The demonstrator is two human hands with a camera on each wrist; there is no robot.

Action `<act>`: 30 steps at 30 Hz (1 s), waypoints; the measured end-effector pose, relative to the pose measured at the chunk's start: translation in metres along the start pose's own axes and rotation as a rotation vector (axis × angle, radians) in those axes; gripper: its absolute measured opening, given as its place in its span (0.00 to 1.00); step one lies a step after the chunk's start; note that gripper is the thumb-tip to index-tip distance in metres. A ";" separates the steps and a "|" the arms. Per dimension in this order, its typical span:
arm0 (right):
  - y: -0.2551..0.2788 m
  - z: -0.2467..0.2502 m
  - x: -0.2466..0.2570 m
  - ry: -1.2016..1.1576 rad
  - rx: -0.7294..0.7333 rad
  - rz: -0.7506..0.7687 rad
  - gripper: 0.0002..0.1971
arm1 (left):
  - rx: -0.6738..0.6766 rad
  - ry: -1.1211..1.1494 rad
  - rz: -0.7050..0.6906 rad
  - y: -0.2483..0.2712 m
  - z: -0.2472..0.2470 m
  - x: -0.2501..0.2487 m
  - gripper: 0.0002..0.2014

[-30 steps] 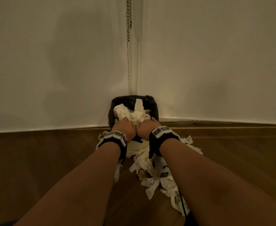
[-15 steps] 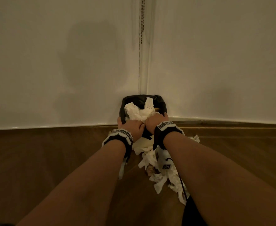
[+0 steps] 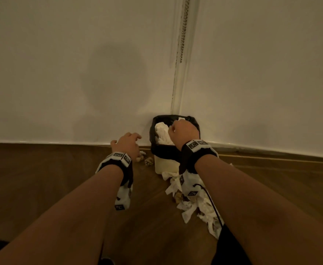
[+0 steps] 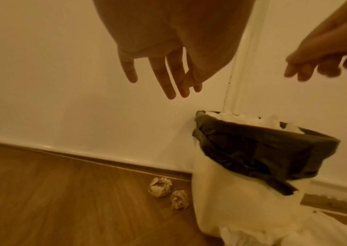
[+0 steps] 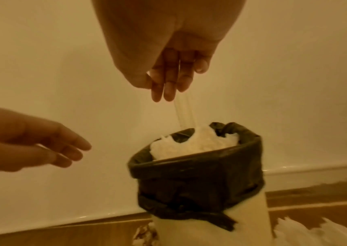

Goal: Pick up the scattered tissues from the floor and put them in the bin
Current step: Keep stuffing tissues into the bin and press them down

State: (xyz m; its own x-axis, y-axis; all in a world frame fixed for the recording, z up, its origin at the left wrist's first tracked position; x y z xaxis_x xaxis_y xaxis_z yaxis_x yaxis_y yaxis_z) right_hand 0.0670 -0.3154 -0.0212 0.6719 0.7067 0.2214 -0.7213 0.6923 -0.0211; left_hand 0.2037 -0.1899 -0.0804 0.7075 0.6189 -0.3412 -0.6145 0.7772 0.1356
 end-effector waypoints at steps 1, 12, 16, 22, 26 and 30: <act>0.003 -0.001 0.012 -0.041 0.011 0.027 0.16 | 0.006 -0.009 0.023 0.001 -0.002 0.009 0.20; -0.005 -0.141 0.067 -0.143 0.483 0.042 0.14 | 0.248 -0.127 0.142 -0.023 -0.034 0.059 0.19; -0.021 -0.193 0.067 -0.100 0.653 0.047 0.25 | 0.371 -0.080 0.107 -0.037 -0.067 0.080 0.23; -0.047 -0.245 0.060 -0.075 0.742 -0.021 0.39 | 0.443 -0.153 0.147 -0.053 -0.127 0.111 0.29; -0.062 -0.269 0.055 -0.076 0.752 -0.145 0.40 | 0.424 -0.170 0.084 -0.073 -0.153 0.109 0.36; -0.079 -0.282 0.050 -0.059 0.724 -0.206 0.31 | 0.397 -0.214 0.011 -0.104 -0.167 0.097 0.40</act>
State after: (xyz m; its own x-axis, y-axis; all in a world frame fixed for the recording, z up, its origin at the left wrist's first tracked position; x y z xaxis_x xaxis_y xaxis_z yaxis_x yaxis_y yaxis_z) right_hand 0.2049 -0.2937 -0.2839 0.8100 0.5499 0.2038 -0.5257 0.5270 0.6678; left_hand 0.2783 -0.2293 -0.2827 0.7836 0.6045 -0.1433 -0.4704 0.7279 0.4989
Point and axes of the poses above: each hand's wrist, its own y-axis away from the middle knuckle, its own z-axis out of the back of the hand, x = y × z, the point moved 6 cm from there along -y, towards the middle knuckle, and after that the axes turned 11 degrees about x, right-handed, at the moved point
